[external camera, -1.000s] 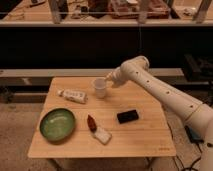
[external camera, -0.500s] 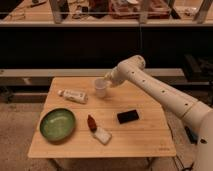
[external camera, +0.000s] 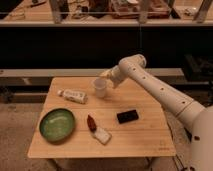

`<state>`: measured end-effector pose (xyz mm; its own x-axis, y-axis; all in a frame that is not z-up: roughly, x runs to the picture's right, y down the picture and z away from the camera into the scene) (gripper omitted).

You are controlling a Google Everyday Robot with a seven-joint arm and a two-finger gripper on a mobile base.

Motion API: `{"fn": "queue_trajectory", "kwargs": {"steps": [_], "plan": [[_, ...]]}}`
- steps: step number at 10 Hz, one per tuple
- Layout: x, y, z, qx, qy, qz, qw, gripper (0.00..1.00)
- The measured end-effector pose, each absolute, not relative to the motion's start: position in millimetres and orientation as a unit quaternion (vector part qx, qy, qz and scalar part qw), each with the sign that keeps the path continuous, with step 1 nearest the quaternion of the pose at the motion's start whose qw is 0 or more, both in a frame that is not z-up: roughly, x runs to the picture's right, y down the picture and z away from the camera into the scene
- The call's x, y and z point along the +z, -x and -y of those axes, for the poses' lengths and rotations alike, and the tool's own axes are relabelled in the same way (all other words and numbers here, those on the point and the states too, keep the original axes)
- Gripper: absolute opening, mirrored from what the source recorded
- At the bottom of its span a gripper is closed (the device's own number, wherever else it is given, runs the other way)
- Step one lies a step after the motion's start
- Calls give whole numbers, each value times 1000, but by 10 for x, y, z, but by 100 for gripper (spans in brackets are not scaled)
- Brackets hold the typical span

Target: Place the ceramic cup in the ceramic bowl

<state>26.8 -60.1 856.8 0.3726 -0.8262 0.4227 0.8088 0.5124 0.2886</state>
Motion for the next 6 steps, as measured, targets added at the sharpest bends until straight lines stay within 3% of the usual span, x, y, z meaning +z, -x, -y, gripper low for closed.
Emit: {"fn": "queue_trajectory", "kwargs": {"steps": [6], "plan": [[8683,-313,617,-581,1,322,748,80]]}}
